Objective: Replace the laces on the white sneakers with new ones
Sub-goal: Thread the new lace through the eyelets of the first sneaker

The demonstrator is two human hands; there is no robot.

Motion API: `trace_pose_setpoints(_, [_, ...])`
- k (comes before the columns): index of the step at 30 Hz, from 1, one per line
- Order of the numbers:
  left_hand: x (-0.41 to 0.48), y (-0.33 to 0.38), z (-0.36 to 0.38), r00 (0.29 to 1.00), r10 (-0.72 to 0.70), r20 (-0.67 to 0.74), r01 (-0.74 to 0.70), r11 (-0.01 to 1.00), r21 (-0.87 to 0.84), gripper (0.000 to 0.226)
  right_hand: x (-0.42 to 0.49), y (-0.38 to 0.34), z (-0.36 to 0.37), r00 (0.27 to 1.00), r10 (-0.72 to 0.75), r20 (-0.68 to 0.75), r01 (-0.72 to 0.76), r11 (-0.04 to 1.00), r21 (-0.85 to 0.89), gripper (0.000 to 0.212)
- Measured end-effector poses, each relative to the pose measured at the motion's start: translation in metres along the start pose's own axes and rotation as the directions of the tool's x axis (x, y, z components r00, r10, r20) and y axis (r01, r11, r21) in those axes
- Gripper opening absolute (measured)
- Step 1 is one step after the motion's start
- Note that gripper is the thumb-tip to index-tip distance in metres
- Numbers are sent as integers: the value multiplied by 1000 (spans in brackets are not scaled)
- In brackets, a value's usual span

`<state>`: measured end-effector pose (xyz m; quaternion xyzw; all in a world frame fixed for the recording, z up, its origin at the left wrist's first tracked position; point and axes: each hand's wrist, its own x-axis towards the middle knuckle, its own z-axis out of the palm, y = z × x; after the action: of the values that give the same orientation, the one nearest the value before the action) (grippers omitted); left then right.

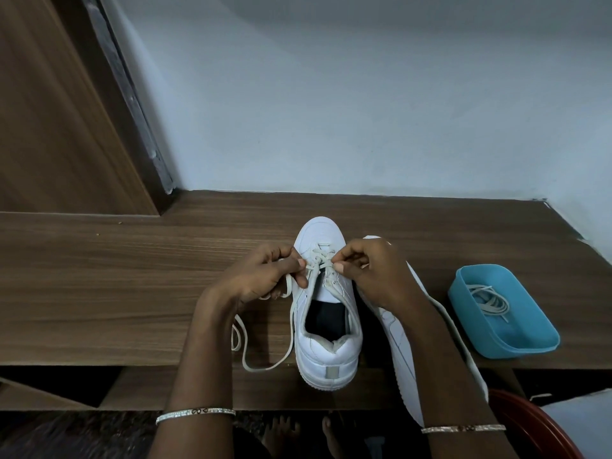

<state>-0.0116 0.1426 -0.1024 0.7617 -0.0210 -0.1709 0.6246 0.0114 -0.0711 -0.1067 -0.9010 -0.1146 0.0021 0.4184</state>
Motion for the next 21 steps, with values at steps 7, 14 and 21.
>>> trace_pose_setpoints(7, [0, -2, -2, 999, 37, 14, -37, 999, -13, 25, -2, -4, 5, 997, -10, -70, 5, 997, -73, 4])
trace_pose_setpoints(14, [-5, 5, 0, 999, 32, 20, -31, 1000, -1, 26, -11, -28, -5, 986, -41, 160, 42, 999, 0, 41])
trace_pose_setpoints(21, [-15, 7, -13, 997, -68, 31, 63, 991, 120, 35, -12, -34, -5, 975, -68, 213, 92, 990, -105, 37])
